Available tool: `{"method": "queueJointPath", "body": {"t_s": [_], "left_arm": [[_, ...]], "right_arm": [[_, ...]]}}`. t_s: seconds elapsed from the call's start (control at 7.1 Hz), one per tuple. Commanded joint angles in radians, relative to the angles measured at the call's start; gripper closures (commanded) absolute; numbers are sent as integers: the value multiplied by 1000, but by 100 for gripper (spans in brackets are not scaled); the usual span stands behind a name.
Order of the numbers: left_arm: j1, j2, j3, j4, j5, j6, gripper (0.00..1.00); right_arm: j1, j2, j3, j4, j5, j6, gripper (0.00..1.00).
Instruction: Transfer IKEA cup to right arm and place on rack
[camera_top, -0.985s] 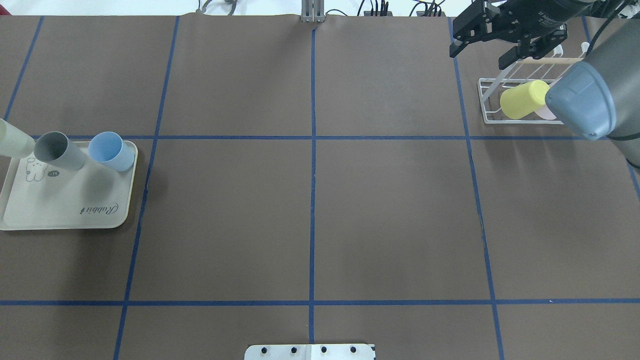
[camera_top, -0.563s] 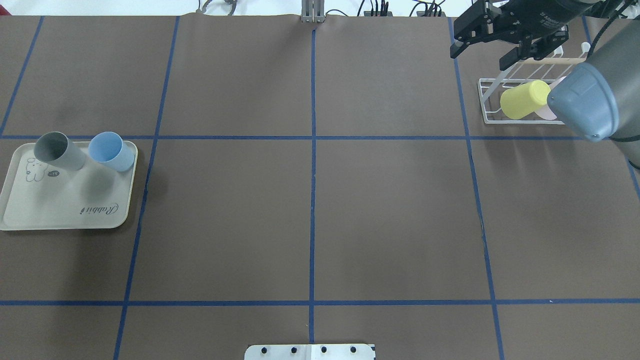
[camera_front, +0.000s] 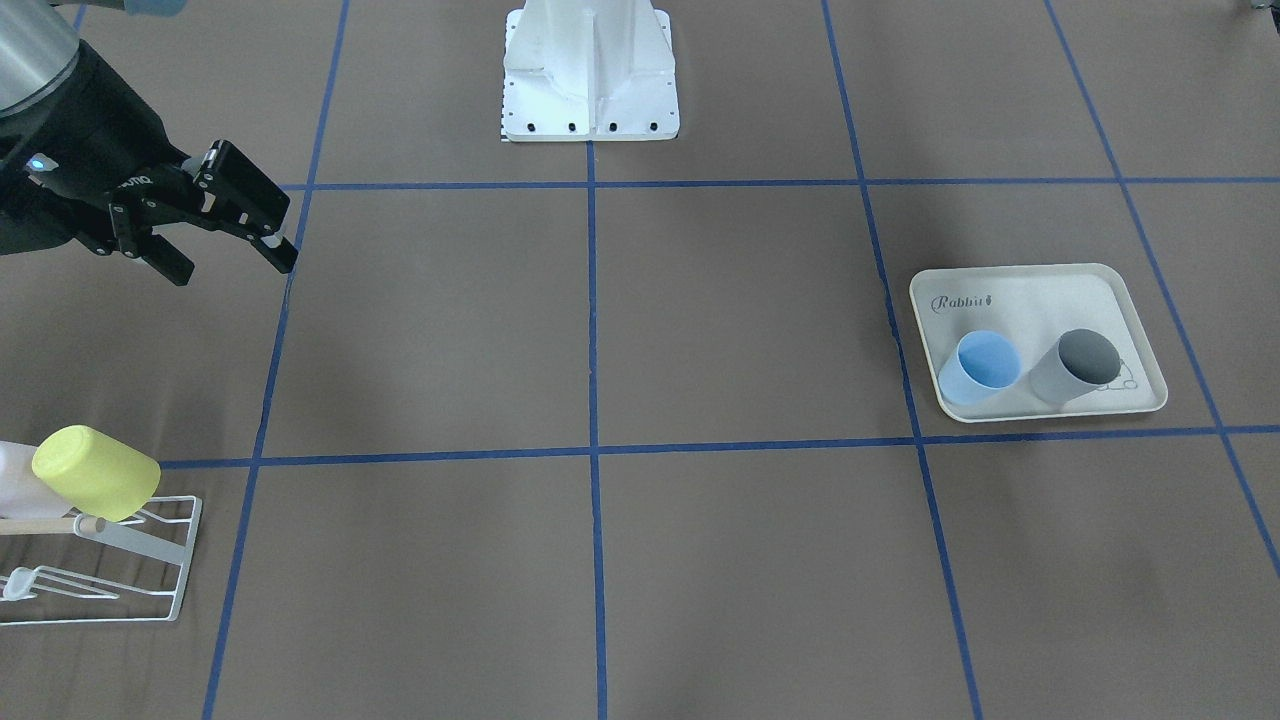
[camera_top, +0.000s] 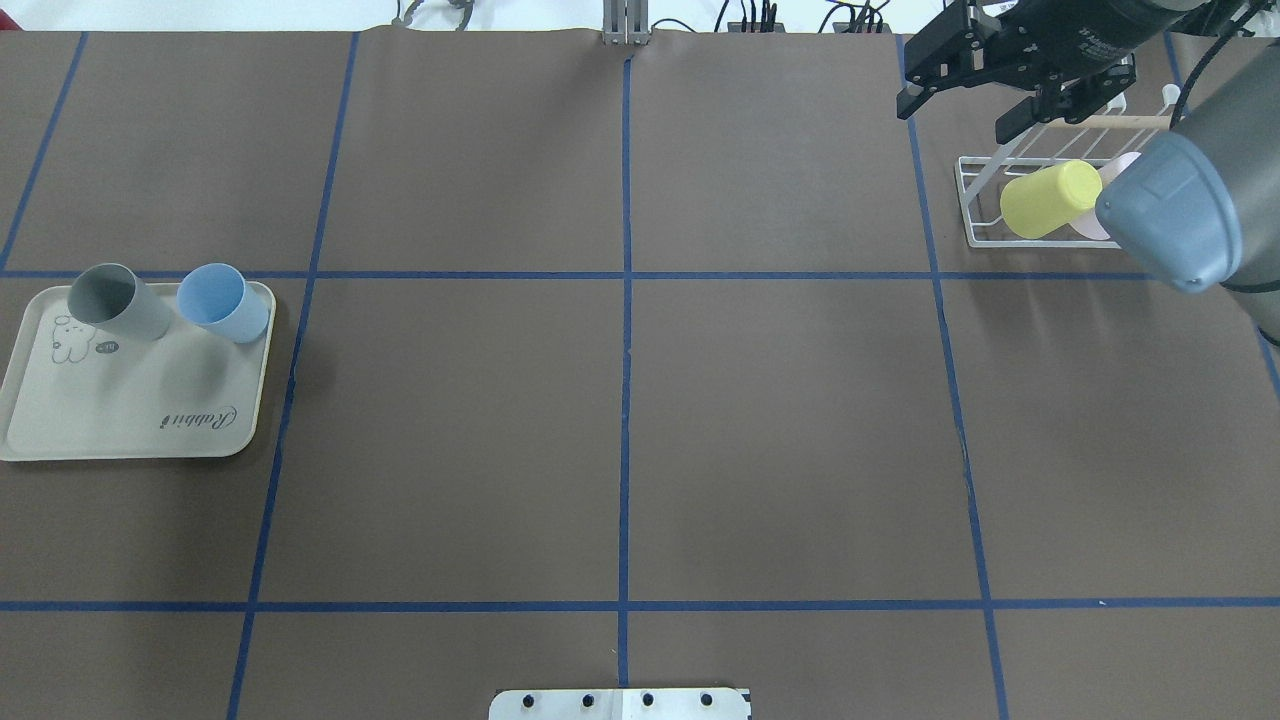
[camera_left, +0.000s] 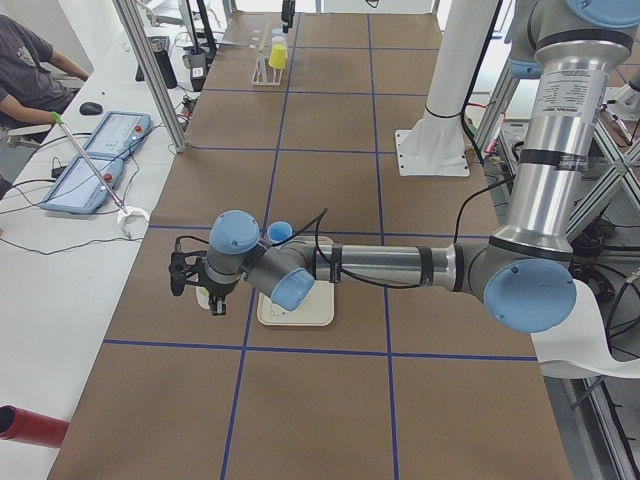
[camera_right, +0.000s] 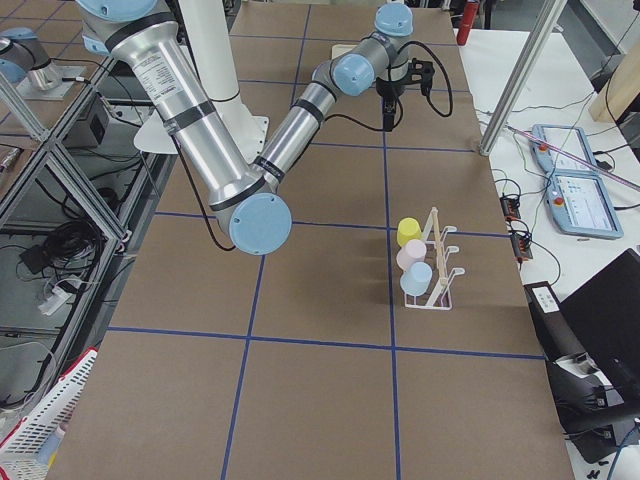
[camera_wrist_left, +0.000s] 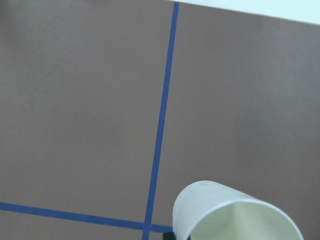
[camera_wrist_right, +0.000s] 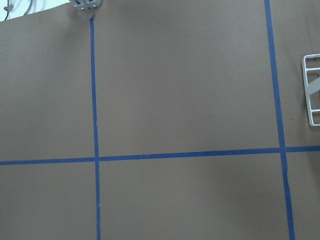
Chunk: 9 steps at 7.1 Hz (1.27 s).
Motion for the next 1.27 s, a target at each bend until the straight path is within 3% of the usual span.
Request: {"method": "queueJointPath", "body": {"t_s": [0.0,0.28,0.56,0.84,1.13], "left_arm": [[149,-9,-8,-269,106,-452,100],[274,-13,-70,-453,162,-813,100],[342,-15,-252,-456,179,-1117,100],[482,-15,-408,-479,297,-1291,100],[585,-15,-451,-644,385,-1449,100]], "right_arm": [[-29,-10,0,60,-42,92,1],[-45,-97,3,250,-53,172,1],[-54,-191,-2,493,-50,327,1],[-84,-228,-9,724,-51,552,1],[-108,-271,-41,1022,-57,784,1]]}}
